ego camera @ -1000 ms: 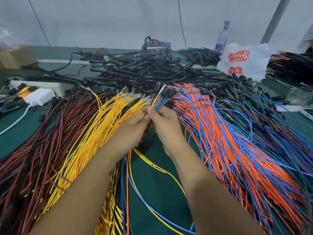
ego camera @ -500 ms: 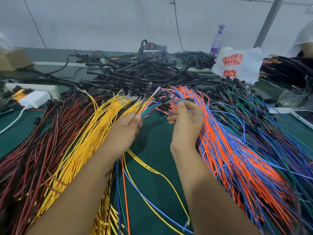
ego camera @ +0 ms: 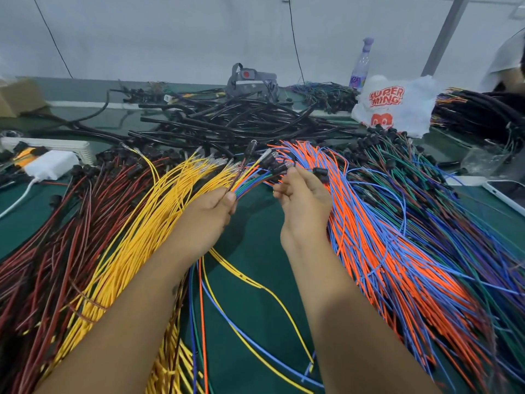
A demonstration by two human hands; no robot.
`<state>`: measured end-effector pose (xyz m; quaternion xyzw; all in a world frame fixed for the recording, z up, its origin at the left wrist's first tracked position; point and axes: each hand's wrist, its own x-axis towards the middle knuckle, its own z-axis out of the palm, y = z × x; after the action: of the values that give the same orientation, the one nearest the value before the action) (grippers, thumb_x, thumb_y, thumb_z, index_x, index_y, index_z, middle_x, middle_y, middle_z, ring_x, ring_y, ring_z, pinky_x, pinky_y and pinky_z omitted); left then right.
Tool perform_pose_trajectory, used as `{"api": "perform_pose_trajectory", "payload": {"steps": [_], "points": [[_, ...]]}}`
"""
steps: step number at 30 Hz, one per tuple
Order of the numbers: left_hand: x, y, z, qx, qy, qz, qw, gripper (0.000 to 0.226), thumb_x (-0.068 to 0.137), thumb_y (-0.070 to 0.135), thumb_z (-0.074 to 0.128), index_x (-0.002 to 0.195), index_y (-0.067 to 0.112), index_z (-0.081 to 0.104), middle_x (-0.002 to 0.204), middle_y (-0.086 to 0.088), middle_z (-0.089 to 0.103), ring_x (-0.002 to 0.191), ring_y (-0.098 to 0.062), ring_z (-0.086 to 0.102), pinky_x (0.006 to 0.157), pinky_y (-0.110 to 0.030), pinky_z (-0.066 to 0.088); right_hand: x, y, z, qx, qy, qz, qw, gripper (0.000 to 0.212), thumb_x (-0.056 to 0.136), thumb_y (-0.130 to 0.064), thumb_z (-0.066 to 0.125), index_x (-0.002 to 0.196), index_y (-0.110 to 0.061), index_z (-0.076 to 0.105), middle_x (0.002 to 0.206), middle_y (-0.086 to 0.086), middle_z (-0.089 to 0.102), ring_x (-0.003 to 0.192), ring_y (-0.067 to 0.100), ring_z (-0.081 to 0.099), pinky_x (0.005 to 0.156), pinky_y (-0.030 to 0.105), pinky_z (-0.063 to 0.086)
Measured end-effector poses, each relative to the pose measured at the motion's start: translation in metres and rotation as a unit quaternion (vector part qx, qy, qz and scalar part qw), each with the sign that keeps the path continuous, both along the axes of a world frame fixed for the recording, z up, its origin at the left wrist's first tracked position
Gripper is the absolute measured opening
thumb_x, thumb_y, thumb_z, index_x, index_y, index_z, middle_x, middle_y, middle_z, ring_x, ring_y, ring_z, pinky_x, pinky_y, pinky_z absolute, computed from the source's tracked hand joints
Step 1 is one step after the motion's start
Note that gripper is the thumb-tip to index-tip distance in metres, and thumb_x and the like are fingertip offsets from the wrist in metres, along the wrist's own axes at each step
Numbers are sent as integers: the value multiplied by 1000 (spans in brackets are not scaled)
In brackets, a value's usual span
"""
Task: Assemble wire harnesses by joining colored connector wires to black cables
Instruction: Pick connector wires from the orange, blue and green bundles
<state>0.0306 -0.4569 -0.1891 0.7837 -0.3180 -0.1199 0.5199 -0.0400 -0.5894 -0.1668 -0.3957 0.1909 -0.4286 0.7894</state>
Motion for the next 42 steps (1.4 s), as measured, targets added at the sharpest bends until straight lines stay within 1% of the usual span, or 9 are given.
{"api": "perform_pose_trajectory", "payload": {"steps": [3, 6, 12, 22, 27, 31, 35, 39, 42], "points": [[1, -1, 0, 7, 0, 14, 1000, 40, 102, 38, 34, 66, 29, 48, 46, 14, 35, 40, -3, 29, 48, -29, 23, 1, 0, 3, 95, -39, 68, 992, 19, 96, -3, 52, 79, -9, 59, 57, -1, 55, 44, 7, 53, 45, 16, 43], [2, -3, 0, 10, -1, 26, 1000, 39, 102, 36, 34, 67, 26, 47, 45, 13, 35, 39, -3, 28, 49, -29, 22, 1, 2, 6, 155, -65, 124, 978, 19, 97, -7, 50, 79, -9, 56, 56, -2, 52, 43, 8, 50, 44, 17, 41], [2, -5, 2, 2, 7, 58, 998, 38, 103, 32, 35, 69, 19, 46, 42, 13, 34, 38, -3, 27, 48, -29, 21, -3, 6, 9, 176, -129, 240, 946, 27, 96, -10, 39, 70, -13, 43, 59, -3, 40, 44, 10, 38, 43, 19, 34], [0, -8, 3, 4, 3, 69, 998, 38, 102, 32, 36, 68, 19, 46, 43, 13, 35, 37, -3, 29, 49, -28, 24, -2, 4, 4, 226, -155, 237, 932, 34, 103, -17, 39, 69, -10, 44, 54, -2, 42, 42, 10, 39, 42, 19, 36], [-2, -6, 3, -5, 2, 46, 999, 37, 103, 30, 35, 70, 17, 45, 42, 13, 34, 38, -3, 26, 48, -27, 22, -1, 4, 3, 258, -169, 227, 924, 34, 104, -16, 38, 71, -9, 46, 57, 0, 45, 41, 10, 42, 41, 19, 37], [-3, -6, 4, 3, -6, 44, 999, 36, 103, 31, 34, 71, 17, 45, 42, 14, 34, 39, -4, 27, 49, -28, 23, -3, 0, 4, 264, -196, 238, 914, 33, 105, -18, 31, 75, -13, 44, 57, -3, 46, 42, 9, 40, 42, 17, 36], [-2, -4, 3, 7, -9, 41, 999, 37, 103, 32, 33, 71, 18, 44, 44, 13, 34, 39, -4, 27, 50, -29, 23, -6, -6, 4, 226, -176, 237, 928, 31, 103, -17, 34, 75, -15, 46, 55, -4, 44, 42, 10, 38, 43, 17, 33], [-1, -5, 2, -19, 10, 46, 999, 36, 103, 30, 34, 71, 17, 44, 43, 12, 32, 38, -4, 25, 48, -27, 20, -6, 0, 2, 73, -50, 227, 970, 27, 92, -12, 33, 69, -12, 46, 53, -1, 45, 43, 14, 40, 46, 22, 34], [-1, -4, 2, -30, 24, 45, 998, 35, 104, 31, 33, 73, 16, 44, 45, 13, 30, 38, -3, 24, 46, -25, 20, -2, 7, 0, -13, 32, 160, 986, 35, 91, -14, 38, 58, -12, 47, 50, 1, 48, 43, 14, 44, 47, 23, 35]]}}
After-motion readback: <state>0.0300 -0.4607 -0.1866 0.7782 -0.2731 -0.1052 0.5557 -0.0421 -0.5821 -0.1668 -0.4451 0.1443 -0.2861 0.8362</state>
